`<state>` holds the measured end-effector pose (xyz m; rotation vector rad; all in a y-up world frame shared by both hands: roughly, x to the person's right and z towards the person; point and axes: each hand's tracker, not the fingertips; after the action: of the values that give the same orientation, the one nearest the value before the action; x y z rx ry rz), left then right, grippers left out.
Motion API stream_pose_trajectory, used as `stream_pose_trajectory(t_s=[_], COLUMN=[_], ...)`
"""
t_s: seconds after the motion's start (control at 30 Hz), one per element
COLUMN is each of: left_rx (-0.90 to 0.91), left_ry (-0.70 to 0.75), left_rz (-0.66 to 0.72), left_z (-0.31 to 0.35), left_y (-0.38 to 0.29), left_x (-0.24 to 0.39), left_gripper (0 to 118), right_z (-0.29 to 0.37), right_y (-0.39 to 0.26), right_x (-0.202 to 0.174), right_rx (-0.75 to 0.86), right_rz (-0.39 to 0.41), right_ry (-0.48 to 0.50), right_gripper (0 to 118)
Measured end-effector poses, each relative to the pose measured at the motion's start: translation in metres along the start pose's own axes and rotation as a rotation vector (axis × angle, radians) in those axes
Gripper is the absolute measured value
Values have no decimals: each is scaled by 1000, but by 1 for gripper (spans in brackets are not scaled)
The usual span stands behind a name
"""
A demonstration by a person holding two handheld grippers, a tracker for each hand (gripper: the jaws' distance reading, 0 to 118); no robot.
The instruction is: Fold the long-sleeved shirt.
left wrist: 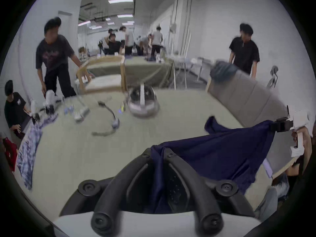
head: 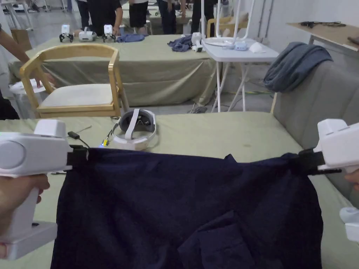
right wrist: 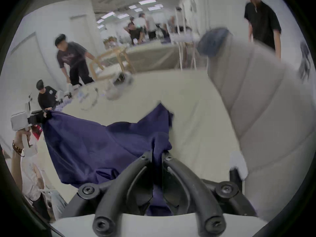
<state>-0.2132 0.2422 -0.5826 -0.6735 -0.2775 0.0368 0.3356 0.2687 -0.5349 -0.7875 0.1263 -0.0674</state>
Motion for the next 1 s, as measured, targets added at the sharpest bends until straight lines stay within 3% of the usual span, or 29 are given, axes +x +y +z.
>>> stream_pose_trajectory(t_s=[0.13, 0.23, 0.5, 0.6, 0.67, 0.77, 0.9, 1.0], left_rx=[162, 260, 523, 565, 584, 640, 644, 636], left_ry=[54, 67, 151, 152, 162, 113, 131, 151], left_rz=[-2, 24, 25, 86, 110, 134, 101, 88], left_z=[49, 71, 133, 150, 162, 178, 178, 172], left_y=[99, 167, 326, 365, 382, 393, 407, 400], left_x=[-24, -29, -7, -2, 4, 15, 20, 23], left_gripper=[13, 13, 13, 13, 13, 13, 13, 13], right_z=[45, 72, 151, 182, 209, 224, 237, 233], right_y=[101, 177, 343, 373, 356, 374, 382, 371], right_x=[-22, -38, -83, -98, -115, -122, -118, -112], right_rx=[156, 251, 521, 606, 664, 704, 727, 710], right_rz=[63, 54, 61, 78, 72, 115, 49, 45], right_ry=[-9, -27, -202, -249, -268, -385, -347, -330], right_gripper=[8, 8, 8, 8, 8, 8, 8, 8])
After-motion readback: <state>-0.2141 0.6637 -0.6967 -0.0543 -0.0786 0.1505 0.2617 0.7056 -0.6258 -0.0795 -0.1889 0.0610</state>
